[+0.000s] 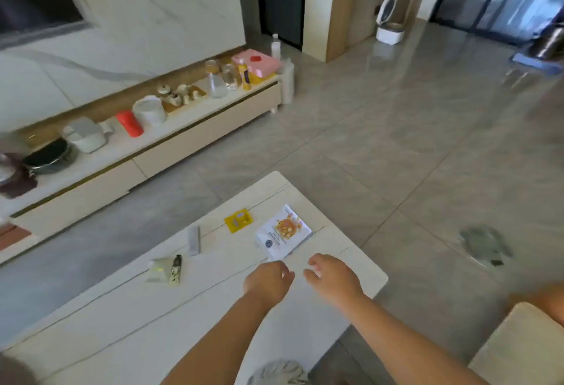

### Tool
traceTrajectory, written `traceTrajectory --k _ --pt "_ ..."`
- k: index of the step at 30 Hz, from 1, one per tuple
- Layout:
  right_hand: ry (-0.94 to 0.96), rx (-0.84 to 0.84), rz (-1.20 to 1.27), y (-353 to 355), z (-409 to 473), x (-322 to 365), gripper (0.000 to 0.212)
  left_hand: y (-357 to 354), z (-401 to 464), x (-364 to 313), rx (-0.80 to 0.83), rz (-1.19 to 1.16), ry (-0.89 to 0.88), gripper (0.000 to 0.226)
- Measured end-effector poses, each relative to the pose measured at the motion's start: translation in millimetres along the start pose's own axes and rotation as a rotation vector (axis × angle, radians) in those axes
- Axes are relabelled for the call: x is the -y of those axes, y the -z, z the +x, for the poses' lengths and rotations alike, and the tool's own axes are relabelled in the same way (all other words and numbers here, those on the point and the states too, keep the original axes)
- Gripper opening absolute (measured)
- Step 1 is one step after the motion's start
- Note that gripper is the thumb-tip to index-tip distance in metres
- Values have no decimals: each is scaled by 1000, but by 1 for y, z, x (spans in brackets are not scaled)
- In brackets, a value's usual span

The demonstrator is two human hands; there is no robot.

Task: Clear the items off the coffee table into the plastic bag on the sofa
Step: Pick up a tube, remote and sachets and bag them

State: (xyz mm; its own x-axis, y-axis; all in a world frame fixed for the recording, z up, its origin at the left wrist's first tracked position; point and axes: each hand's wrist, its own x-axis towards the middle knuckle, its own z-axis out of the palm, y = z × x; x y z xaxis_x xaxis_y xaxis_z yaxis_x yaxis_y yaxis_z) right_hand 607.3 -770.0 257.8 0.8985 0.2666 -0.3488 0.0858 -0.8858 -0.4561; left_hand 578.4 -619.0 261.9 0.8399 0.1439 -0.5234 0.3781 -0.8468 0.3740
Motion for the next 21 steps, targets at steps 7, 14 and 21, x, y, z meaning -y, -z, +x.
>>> traceTrajectory --k 7,14,21 --pt "218 163 -86 -42 45 58 34 3 -7 79 -47 -174 278 35" --pt "375 292 -168 -82 120 92 33 -4 19 135 -145 -329 528 38" --pt "353 396 -220 -152 180 99 30 -38 71 186 -133 -452 639 37"
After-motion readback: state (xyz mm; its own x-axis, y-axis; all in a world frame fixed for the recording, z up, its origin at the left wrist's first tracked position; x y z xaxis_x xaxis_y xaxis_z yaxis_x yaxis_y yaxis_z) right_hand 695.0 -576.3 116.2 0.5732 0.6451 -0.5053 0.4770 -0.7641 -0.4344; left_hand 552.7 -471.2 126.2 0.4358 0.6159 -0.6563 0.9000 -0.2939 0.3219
